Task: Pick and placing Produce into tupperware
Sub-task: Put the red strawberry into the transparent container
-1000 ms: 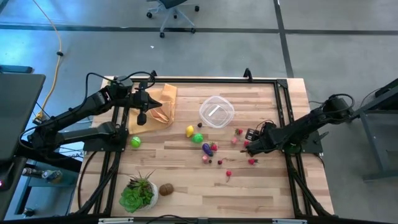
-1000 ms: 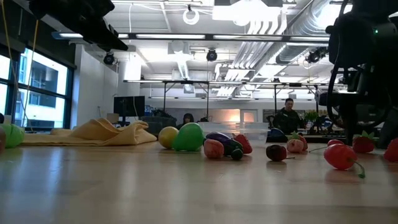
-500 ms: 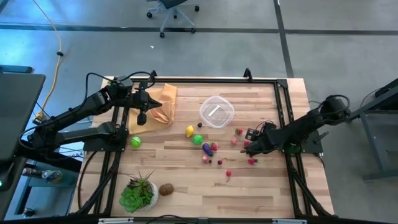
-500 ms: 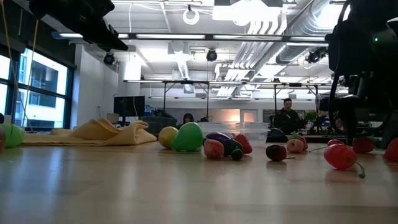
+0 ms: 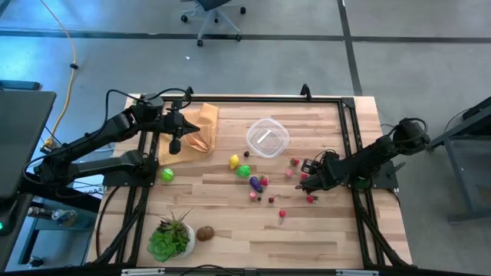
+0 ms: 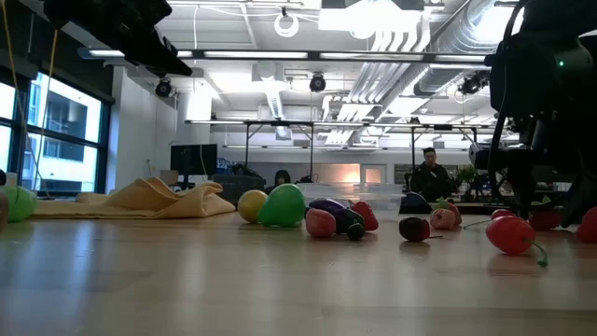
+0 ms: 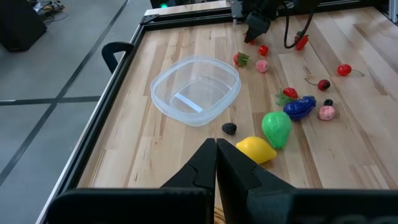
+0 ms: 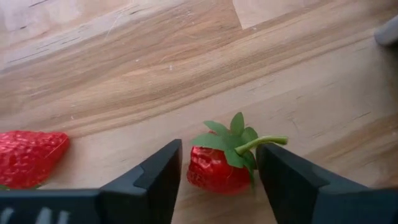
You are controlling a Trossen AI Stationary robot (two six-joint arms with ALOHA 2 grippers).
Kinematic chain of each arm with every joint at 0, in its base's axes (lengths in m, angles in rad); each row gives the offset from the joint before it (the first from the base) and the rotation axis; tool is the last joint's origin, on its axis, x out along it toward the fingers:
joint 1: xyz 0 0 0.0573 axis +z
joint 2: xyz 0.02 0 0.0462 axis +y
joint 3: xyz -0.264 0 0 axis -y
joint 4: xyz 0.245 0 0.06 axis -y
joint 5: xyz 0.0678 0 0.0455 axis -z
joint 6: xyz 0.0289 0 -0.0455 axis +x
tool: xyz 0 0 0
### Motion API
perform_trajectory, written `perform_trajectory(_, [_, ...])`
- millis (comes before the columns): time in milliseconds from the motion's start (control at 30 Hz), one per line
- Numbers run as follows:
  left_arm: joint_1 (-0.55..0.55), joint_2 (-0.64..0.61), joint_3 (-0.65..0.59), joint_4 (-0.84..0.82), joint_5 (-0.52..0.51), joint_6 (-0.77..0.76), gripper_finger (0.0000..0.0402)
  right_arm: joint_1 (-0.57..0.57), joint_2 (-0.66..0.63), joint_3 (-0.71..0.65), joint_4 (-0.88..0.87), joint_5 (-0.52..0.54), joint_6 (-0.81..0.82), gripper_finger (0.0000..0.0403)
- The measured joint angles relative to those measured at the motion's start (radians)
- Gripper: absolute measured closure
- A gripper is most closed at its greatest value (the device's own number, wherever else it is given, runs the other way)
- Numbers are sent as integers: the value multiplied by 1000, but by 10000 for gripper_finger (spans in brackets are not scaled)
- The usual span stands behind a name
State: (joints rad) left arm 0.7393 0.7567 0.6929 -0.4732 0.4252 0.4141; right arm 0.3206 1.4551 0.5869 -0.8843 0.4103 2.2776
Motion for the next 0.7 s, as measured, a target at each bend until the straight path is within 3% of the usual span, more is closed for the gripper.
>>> perform_trajectory(300, [0,0,0,0,0,0,399,0,0,0,14,8,0,271])
perform_trajectory(700, [0,0,0,0,0,0,399,0,-3,3,32,46,-63,276])
